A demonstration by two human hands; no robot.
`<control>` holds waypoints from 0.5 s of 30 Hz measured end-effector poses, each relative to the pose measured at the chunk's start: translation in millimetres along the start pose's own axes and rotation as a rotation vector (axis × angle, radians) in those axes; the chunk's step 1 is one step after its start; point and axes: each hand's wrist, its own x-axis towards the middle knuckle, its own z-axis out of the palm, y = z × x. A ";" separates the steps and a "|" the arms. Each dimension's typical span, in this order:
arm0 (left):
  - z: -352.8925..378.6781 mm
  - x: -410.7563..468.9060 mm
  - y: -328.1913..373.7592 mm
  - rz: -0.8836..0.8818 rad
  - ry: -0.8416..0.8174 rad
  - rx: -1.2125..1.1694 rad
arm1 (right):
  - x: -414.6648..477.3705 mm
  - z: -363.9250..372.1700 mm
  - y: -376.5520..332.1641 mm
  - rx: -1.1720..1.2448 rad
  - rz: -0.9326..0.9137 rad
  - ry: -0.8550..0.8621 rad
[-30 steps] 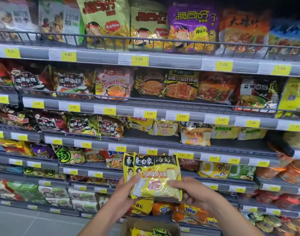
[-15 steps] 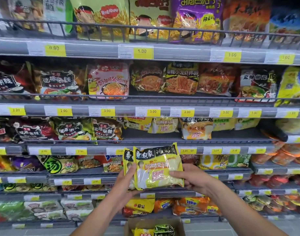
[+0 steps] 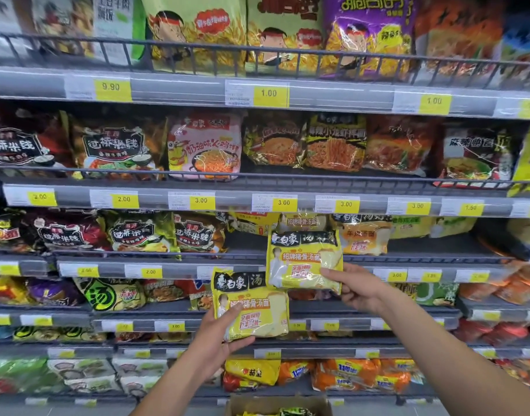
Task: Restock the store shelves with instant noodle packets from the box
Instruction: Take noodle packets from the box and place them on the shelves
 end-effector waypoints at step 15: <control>-8.5 -11.3 6.8 0.020 0.058 -0.009 | 92.2 -0.6 -56.0 -0.121 -0.081 0.287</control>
